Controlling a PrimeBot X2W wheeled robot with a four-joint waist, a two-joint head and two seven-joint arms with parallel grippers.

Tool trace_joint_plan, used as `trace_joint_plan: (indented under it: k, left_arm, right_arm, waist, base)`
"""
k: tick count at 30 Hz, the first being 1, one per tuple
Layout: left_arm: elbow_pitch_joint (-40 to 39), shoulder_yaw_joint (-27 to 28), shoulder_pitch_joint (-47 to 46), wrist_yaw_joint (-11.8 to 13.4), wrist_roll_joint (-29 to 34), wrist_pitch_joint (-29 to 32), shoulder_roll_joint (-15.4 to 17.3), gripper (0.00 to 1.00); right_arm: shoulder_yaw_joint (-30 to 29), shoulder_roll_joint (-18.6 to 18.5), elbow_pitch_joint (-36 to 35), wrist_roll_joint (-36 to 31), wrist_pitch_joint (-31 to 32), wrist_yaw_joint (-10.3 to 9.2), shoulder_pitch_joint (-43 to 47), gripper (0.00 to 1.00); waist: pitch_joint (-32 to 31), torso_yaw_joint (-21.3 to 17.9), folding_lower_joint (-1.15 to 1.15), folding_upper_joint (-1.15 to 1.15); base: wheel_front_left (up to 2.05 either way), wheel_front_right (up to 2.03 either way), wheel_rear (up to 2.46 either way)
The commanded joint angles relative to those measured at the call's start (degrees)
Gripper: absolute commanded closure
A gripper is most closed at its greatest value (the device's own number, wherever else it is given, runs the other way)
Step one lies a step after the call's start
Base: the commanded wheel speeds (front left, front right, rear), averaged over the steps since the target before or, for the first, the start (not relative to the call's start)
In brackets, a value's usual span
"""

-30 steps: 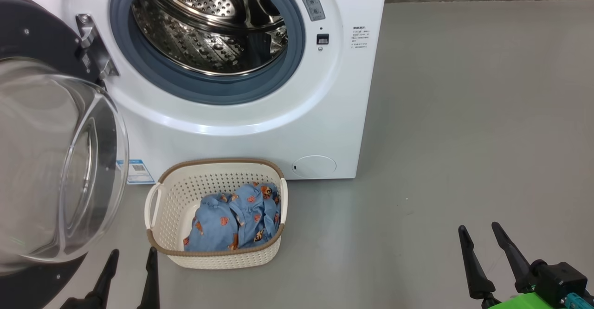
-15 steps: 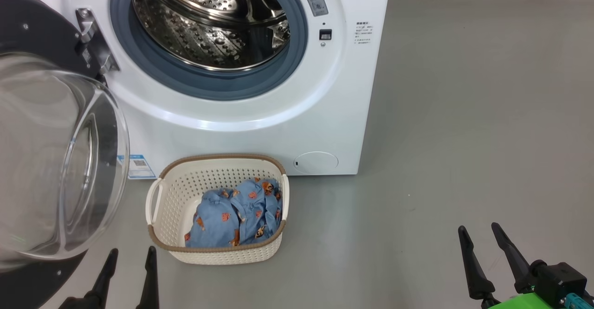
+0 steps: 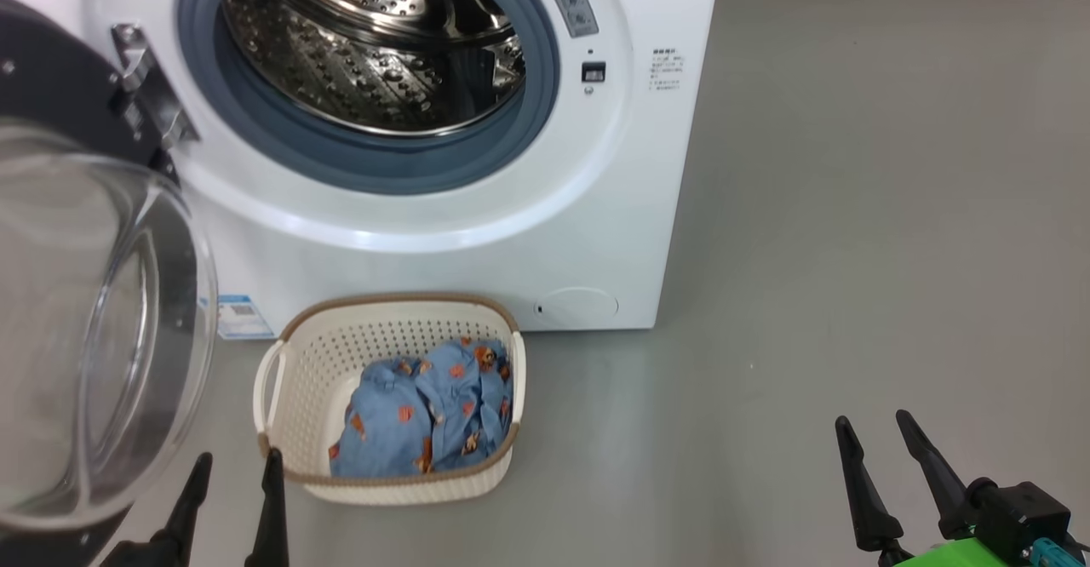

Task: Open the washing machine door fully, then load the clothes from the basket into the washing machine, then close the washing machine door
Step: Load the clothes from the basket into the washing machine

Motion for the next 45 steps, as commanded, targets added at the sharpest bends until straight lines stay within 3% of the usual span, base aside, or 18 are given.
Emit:
trace_joint_plan:
  k: [1, 16, 45]
  left_arm:
    - [-1.1, 2.0, -3.2, 0.2, 0.2, -0.4, 0.4, 0.0]
    - [-2.0, 2.2, -3.9, 0.8, -0.5, -0.4, 0.4, 0.0]
    - [-2.5, -0.5, -1.7, 1.2, -1.1, -0.4, 0.4, 0.0]
  right_arm:
    - [1.5, -0.5, -1.2, 0.3, -0.4, 0.17, -2.5, 0.0]
    - [1.6, -0.5, -1.1, 0.5, -0.4, 0.17, -3.3, 0.0]
    - [1.6, -0.5, -0.4, 0.7, -0.4, 0.17, -2.4, 0.0]
  waist:
    - [0.1, 0.0, 0.0, 0.0]
    - [1.1, -0.1, 0.0, 0.0]
    - [0.1, 0.1, 0.0, 0.0]
  base:
    - [2.01, -1.99, -0.02]
    - [1.37, -1.36, -0.01]
    - [0.03, -0.03, 0.0]
